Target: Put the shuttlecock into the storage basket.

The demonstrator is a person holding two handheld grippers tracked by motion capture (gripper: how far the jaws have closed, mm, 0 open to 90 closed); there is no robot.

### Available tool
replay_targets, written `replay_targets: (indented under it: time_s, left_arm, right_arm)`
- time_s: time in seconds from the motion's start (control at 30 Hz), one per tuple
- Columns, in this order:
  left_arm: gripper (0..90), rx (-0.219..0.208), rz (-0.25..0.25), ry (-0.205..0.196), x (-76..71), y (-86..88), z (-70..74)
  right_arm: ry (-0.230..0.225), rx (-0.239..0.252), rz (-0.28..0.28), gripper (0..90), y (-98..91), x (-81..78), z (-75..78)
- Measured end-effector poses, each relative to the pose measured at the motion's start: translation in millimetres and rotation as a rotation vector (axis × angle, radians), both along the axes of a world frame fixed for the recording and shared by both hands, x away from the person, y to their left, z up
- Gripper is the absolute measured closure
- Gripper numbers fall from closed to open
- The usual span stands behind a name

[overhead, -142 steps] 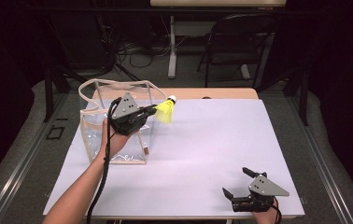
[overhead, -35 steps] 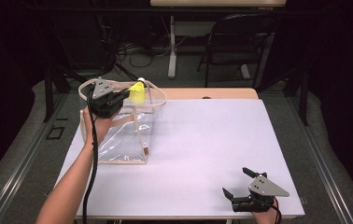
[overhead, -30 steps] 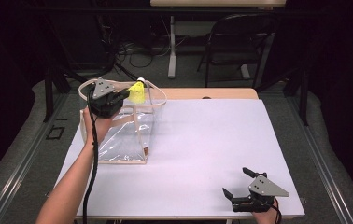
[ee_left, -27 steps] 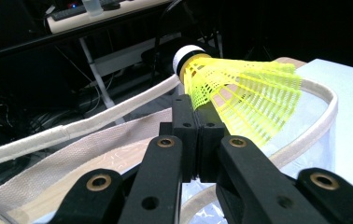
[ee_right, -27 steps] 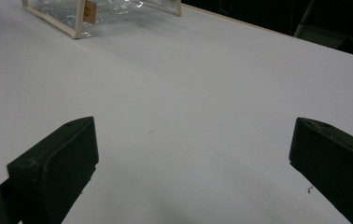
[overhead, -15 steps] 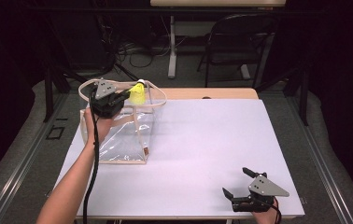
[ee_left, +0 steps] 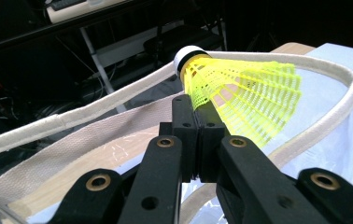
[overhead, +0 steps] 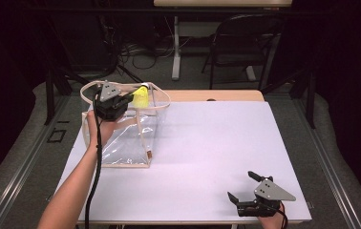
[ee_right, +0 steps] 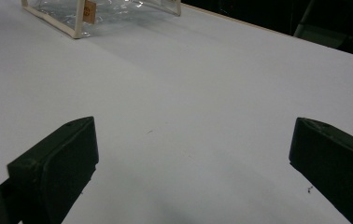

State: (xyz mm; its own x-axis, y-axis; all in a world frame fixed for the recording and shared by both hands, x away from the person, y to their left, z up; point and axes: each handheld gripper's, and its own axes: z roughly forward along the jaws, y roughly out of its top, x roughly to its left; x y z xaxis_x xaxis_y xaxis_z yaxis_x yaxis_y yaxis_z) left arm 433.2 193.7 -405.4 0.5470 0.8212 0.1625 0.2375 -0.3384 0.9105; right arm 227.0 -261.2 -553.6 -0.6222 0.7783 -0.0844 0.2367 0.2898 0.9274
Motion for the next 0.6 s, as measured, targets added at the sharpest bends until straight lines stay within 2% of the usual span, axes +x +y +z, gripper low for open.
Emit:
replay_targets:
  time_s: [0.6]
  left_arm:
    - [88.7,0.028,0.001,0.022,1.3,-2.1,-3.6]
  right_arm:
    - [0.000,-0.001,0.001,0.9,-0.1,0.0,0.0]
